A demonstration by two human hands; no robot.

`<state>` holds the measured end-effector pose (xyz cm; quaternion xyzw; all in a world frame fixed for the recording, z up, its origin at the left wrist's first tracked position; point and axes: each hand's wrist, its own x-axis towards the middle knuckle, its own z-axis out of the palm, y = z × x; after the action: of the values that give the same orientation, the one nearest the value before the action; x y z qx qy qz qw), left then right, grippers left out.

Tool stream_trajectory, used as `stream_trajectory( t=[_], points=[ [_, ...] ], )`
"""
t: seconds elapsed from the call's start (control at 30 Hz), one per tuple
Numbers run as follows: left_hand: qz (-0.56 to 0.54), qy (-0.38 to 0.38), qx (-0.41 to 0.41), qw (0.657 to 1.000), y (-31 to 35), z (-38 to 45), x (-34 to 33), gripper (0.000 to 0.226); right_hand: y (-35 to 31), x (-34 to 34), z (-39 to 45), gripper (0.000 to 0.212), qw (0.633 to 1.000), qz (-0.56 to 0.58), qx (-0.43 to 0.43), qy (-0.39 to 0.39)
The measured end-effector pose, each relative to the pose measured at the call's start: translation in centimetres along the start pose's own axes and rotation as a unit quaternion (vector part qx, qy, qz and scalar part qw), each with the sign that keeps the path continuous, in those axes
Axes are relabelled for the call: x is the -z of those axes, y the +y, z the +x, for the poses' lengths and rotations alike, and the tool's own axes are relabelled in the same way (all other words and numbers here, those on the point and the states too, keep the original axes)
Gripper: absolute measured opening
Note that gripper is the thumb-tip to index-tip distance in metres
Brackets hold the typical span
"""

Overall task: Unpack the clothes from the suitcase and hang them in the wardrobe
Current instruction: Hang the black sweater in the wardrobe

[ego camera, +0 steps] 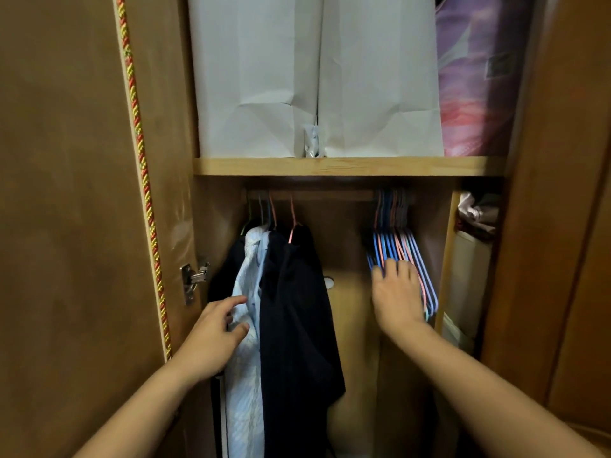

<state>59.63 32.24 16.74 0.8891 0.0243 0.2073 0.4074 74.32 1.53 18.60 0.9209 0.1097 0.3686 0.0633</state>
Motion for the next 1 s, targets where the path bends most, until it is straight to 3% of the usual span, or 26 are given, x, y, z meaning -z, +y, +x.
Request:
stream_trajectory(
  t=[0.13,0.27,0.4,0.53,0.67,0.77,0.87,1.0],
  points=[
    [0.012,0.001,0.009,1.000,-0.1,0.0,-0.1,0.047,1.9,-0.3,1.6,0.031,0.994,-0.080,-0.042,-0.061],
    [0.013,-0.002,0.006,1.000,-0.1,0.0,0.1,0.044,1.9,0.7,2.4,0.023,0.992,-0.065,-0.037,-0.100],
    [0.025,0.000,0.000,1.000,-0.2,-0.3,-0.1,0.044,2.0,1.9,2.9,0.013,0.993,-0.047,-0.026,-0.102],
    [0.067,0.008,-0.024,0.997,0.2,-0.7,-0.3,0.045,1.9,2.9,3.4,0.013,0.998,-0.034,-0.020,-0.053],
    [0.170,-0.006,-0.068,0.983,2.9,0.3,-1.7,0.047,0.2,3.9,4.2,0.020,0.998,0.047,0.017,-0.035],
    [0.242,-0.002,-0.055,0.969,5.1,1.8,-3.0,0.054,-2.6,4.9,4.7,0.029,0.987,0.144,-0.017,-0.071],
    [0.218,-0.007,0.016,0.976,5.3,2.4,-2.9,0.060,-6.7,4.6,4.9,0.033,0.935,0.304,-0.079,-0.164],
    [0.146,-0.025,0.058,0.987,3.6,1.4,-1.8,0.064,-11.6,4.3,6.0,0.045,0.885,0.397,-0.062,-0.236]
  ],
)
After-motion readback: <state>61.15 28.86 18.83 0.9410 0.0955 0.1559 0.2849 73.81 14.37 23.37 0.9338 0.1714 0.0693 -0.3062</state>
